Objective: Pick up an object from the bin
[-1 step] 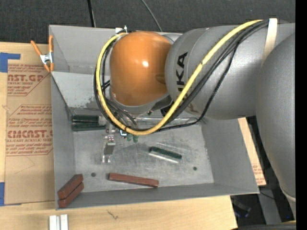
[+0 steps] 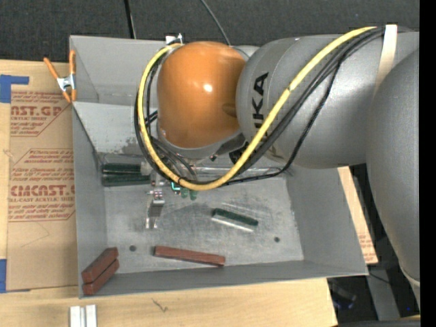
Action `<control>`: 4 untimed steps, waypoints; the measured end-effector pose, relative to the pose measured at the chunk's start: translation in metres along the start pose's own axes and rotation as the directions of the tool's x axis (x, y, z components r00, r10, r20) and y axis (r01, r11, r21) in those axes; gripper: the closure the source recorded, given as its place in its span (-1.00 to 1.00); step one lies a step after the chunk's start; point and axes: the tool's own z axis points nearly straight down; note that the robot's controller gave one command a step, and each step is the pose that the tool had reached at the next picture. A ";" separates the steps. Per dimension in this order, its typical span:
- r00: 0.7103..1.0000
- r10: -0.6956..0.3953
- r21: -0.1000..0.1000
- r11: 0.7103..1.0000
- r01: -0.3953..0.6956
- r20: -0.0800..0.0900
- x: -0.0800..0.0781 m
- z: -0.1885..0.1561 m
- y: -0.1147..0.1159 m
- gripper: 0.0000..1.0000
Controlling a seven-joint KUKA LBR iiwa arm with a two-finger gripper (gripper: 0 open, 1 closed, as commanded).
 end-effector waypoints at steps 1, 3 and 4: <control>0.999 -0.053 -0.003 0.999 0.054 0.008 0.008 0.015 -0.014 -1.00; 1.000 0.024 0.001 1.000 -0.024 -0.005 0.027 0.108 -0.072 -1.00; 1.000 0.003 -0.001 1.000 -0.003 0.006 0.021 0.156 -0.082 1.00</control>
Offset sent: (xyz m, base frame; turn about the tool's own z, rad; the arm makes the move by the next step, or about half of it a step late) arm -0.0435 -0.0413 -0.1389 -0.0357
